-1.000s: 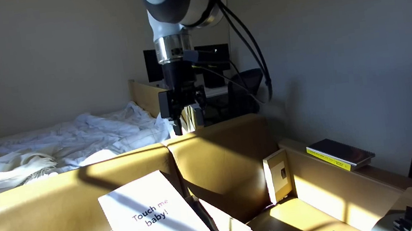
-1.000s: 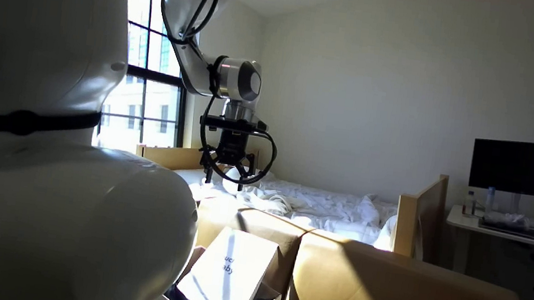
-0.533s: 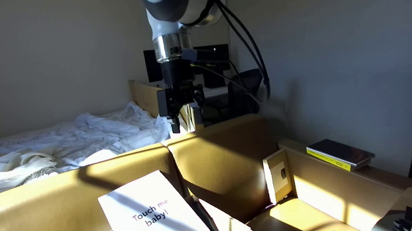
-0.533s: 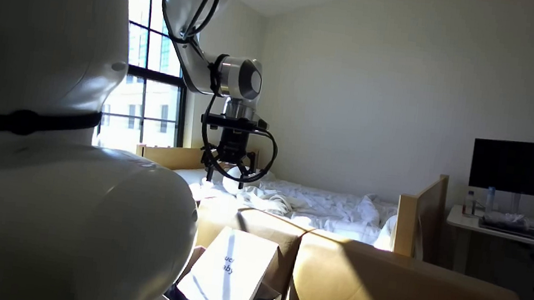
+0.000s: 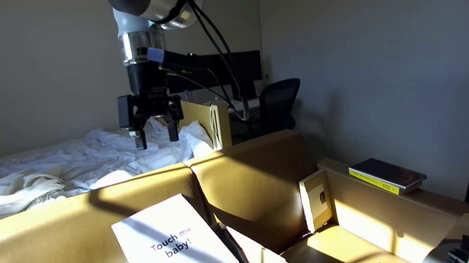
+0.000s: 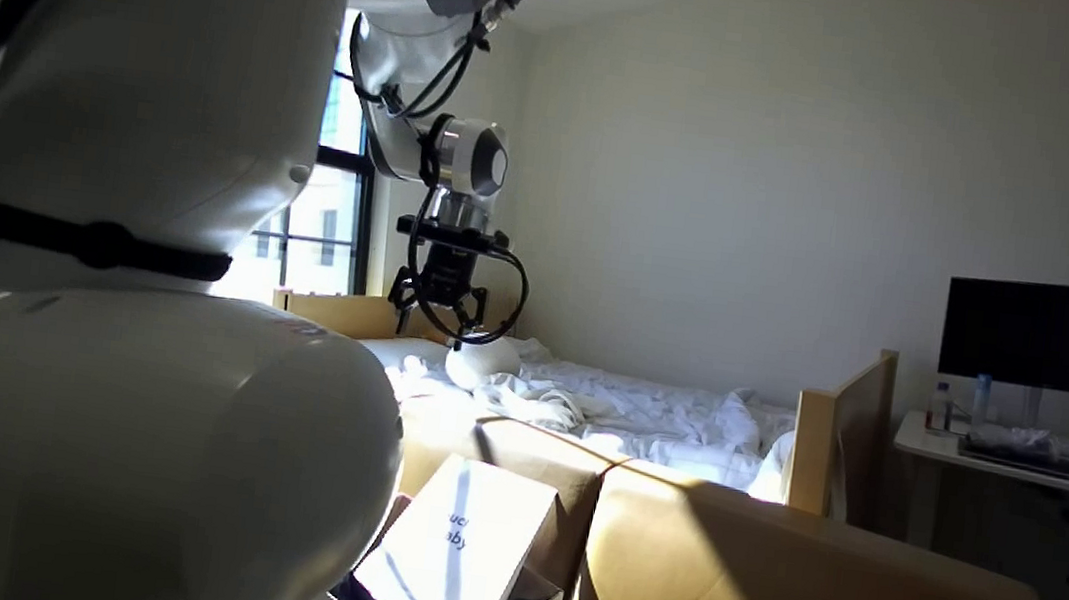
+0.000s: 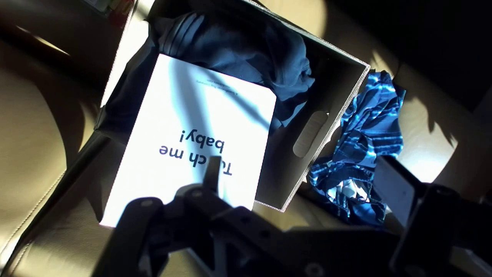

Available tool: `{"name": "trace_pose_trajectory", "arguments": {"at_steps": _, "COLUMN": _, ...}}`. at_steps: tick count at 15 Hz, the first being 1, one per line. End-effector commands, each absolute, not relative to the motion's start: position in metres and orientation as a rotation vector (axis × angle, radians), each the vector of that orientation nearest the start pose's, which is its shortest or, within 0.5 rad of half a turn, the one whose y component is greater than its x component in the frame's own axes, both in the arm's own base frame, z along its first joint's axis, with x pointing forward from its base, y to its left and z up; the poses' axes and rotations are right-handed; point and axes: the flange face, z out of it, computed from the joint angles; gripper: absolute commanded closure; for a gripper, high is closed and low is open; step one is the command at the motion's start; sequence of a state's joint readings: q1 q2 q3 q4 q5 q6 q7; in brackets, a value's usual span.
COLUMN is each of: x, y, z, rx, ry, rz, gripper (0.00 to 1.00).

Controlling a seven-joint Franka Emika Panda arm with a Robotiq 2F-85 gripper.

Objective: Remove the white bag from the box

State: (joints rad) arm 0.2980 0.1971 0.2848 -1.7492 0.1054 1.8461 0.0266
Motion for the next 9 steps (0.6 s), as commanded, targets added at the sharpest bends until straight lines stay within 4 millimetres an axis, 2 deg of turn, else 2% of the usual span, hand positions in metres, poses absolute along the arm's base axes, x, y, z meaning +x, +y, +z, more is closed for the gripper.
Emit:
{"name": "trace_pose_trajectory", "arguments": {"at_steps": 1, "x": 0.553, "y": 0.389, "z": 0.415, "rx": -2.906, "ry": -0.590, "rz": 0.149, "gripper": 0.00}}
{"name": "trace_pose_trajectory", "arguments": {"at_steps": 3, "x": 0.573, "y": 0.419, "z": 0.383, "rx": -2.872, "ry": -0.422, "rz": 0.092, "gripper": 0.00}}
{"name": "trace_pose_trajectory", "arguments": {"at_steps": 5, "x": 0.584, "y": 0.450, "z": 0.343, "rx": -2.879, "ry": -0.286, "rz": -0.006, "gripper": 0.00}}
{"name": "trace_pose_trajectory", "arguments": {"at_steps": 7, "x": 0.588, "y": 0.468, "z": 0.306, "rx": -2.905, "ry": -0.156, "rz": -0.092, "gripper": 0.00}}
{"name": "trace_pose_trajectory", "arguments": {"at_steps": 9, "x": 0.589, "y": 0.475, "z": 0.273, "rx": -2.953, "ry": -0.042, "rz": -0.176, "gripper": 0.00}}
